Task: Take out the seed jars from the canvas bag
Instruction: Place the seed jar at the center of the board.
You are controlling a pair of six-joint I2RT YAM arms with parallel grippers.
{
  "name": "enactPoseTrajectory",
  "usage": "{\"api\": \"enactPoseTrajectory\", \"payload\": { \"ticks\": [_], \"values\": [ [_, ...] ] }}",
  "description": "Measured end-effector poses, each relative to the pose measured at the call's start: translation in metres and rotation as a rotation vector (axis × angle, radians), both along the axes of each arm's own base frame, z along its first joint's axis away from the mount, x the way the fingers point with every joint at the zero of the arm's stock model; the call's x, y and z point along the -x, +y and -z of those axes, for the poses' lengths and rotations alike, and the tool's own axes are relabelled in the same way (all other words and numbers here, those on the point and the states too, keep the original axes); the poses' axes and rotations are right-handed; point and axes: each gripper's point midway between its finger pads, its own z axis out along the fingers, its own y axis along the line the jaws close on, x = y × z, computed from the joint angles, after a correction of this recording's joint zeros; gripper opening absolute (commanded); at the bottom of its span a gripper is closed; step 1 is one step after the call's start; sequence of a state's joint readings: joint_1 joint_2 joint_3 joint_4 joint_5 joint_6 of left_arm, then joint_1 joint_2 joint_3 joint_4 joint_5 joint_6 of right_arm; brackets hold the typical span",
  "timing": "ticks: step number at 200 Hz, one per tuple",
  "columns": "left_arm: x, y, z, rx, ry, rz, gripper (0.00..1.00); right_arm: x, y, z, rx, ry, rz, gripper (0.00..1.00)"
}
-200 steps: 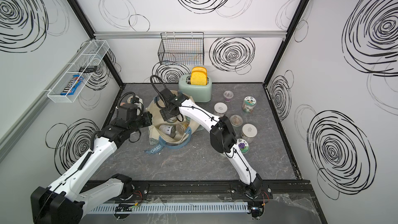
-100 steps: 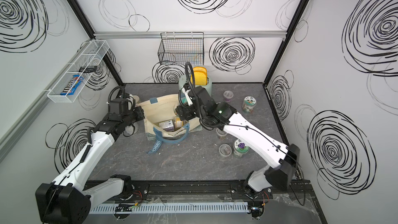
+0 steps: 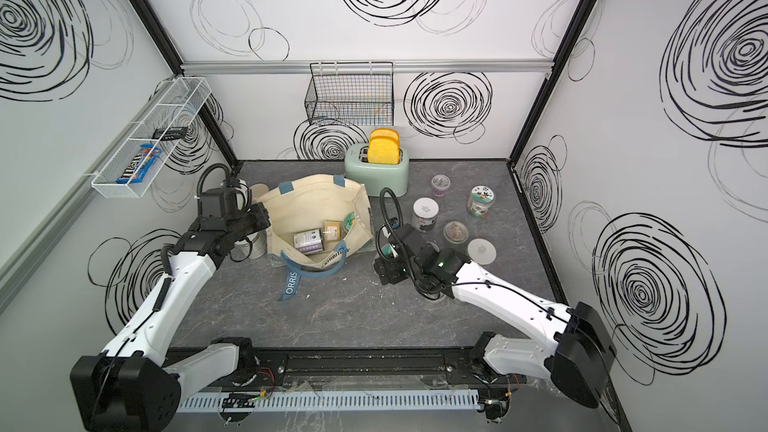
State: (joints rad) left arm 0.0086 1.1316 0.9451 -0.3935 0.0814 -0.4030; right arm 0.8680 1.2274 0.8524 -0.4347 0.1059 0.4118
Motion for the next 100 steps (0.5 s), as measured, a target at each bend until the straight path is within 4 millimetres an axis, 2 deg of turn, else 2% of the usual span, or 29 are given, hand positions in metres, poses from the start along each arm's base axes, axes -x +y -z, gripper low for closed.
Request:
{"api": "enactPoseTrajectory", "payload": {
  "ticks": [62, 79, 94, 100],
  "values": [
    [-0.001, -0.008, 0.003, -0.009, 0.008, 0.026, 0.09, -0.013, -0.01, 0.071, 0.202, 0.085, 0.092, 0.78],
    [-0.001, -0.011, 0.003, -0.013, 0.009, 0.036, 0.09, -0.016, -0.006, 0.072, 0.201, 0.076, 0.098, 0.85],
    [-0.001, -0.014, 0.003, -0.017, 0.008, 0.044, 0.09, -0.017, -0.005, 0.072, 0.2, 0.076, 0.104, 1.0],
    [-0.001, -0.015, 0.003, -0.018, 0.008, 0.047, 0.09, -0.017, -0.005, 0.074, 0.204, 0.078, 0.105, 0.98]
  ]
}}
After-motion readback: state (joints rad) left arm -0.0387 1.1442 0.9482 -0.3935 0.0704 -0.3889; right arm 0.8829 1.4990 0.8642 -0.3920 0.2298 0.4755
